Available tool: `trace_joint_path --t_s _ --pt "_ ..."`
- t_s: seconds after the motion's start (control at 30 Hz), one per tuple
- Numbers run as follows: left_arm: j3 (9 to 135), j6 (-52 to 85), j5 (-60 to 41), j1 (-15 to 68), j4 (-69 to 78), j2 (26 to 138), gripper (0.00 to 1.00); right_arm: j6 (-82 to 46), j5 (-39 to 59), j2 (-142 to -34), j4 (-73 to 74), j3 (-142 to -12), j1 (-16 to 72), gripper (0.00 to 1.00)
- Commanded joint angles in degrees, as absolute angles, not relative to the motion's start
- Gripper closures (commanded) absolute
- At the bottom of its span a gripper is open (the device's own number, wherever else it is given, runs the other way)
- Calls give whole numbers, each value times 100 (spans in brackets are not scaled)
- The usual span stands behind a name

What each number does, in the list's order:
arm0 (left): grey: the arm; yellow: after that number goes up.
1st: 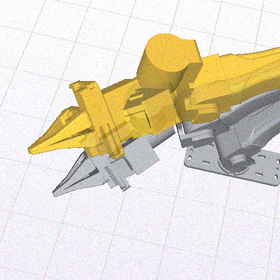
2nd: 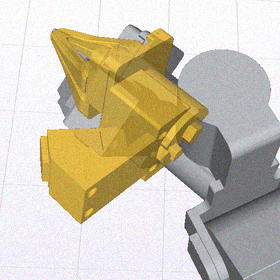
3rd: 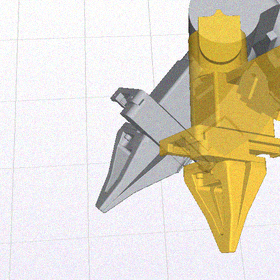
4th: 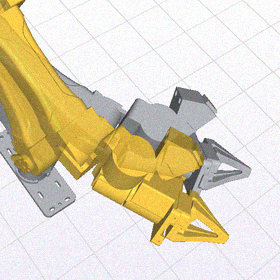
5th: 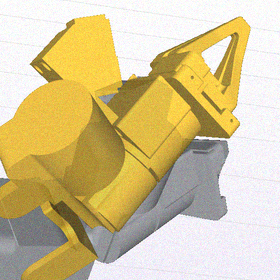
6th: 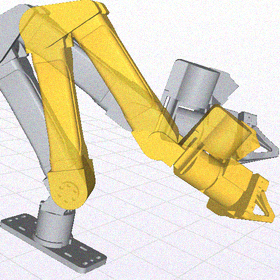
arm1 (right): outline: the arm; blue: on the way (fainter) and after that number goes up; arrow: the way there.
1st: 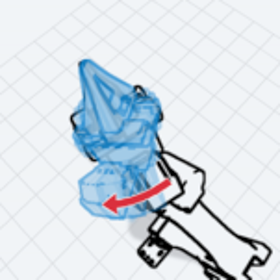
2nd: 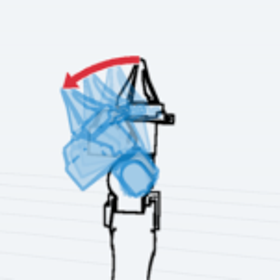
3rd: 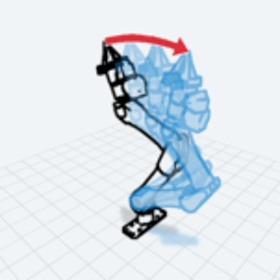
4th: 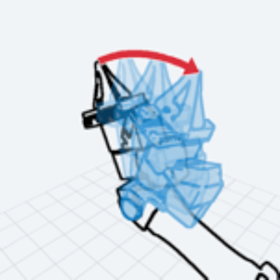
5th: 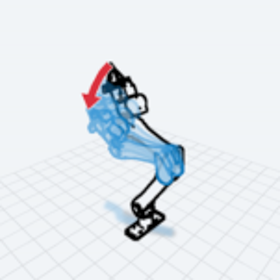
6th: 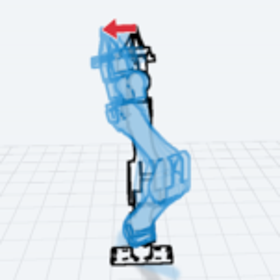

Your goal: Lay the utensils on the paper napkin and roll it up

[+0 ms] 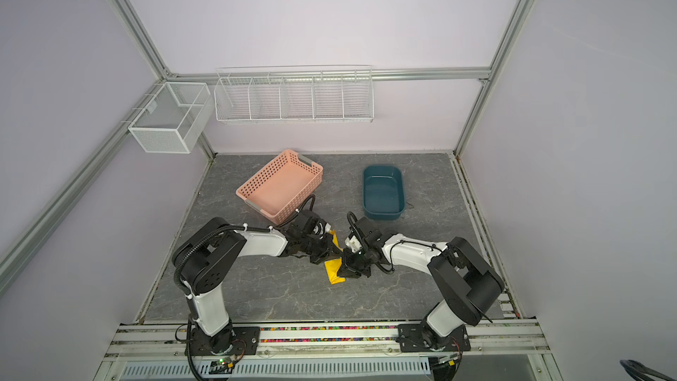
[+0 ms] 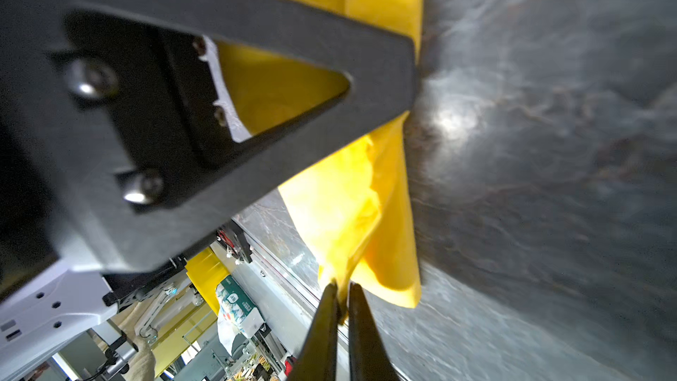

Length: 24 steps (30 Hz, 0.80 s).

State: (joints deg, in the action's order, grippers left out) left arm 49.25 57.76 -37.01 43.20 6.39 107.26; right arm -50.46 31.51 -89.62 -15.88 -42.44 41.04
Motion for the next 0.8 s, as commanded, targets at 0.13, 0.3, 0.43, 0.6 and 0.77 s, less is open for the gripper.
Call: trace_joint_path --t_s 0.13,0.3,0.43,0.6,0.77 --pt "4965 5600 -3665 4359 318 10863 100 -4821 2675 -8904 -2054 -4055 4140 90" --pt "5014 5579 -3656 4359 258 10838 99 -4789 2554 -9044 -2015 -4027 4137 90" --pt "5095 5560 -3644 4351 270 10705 96 -4782 2558 -9158 -1934 -4004 4140 91" --pt "5692 5027 -3375 4175 -698 10295 90 -4707 2514 -9118 -2037 -4001 4142 91" --pt "6480 4276 -2646 3893 -1950 9846 85 -4677 2515 -9079 -2038 -3966 4144 91"
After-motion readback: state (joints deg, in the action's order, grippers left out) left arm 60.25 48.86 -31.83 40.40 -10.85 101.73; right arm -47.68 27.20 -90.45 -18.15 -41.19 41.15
